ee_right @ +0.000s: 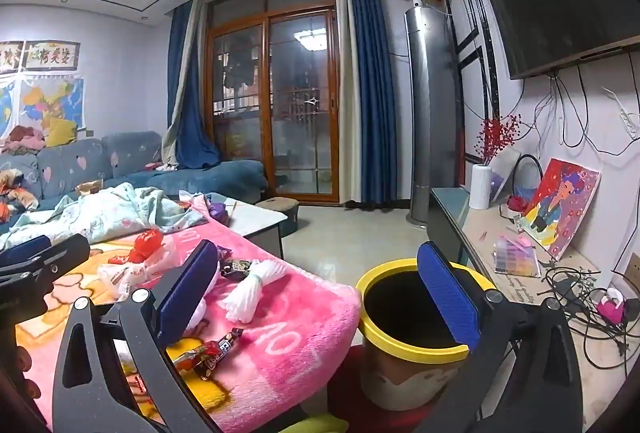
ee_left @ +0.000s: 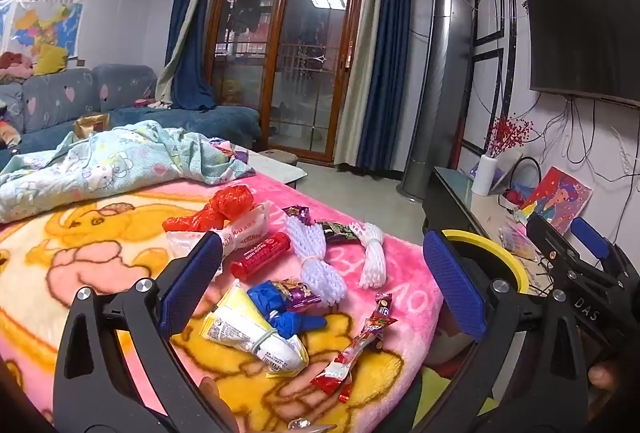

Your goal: Collect trash

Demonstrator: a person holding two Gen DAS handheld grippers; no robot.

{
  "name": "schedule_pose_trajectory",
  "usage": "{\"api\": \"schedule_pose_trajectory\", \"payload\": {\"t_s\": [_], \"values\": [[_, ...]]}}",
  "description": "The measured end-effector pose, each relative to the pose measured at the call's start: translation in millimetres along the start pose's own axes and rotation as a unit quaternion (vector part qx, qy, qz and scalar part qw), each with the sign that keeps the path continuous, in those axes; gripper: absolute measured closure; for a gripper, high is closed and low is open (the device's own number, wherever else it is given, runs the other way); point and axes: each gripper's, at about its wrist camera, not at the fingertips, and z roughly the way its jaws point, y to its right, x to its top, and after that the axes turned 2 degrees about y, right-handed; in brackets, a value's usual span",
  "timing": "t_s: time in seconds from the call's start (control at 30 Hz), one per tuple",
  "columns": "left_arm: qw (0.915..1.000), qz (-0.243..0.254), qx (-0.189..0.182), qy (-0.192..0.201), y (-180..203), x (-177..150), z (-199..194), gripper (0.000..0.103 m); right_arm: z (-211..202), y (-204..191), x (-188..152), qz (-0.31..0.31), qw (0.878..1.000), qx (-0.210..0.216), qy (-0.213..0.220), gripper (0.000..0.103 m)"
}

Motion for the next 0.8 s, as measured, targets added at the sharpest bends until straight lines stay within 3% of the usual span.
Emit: {"api": "schedule_pose_trajectory", "payload": {"t_s": [0.8], "values": [[1.0000, -0.005, -0.005, -0.003, -2.7, -7.9, -1.8, 0.011, 2.4, -2.1, -1.8, -0.006, 1.000, 0.009, 0.000, 0.006]]}}
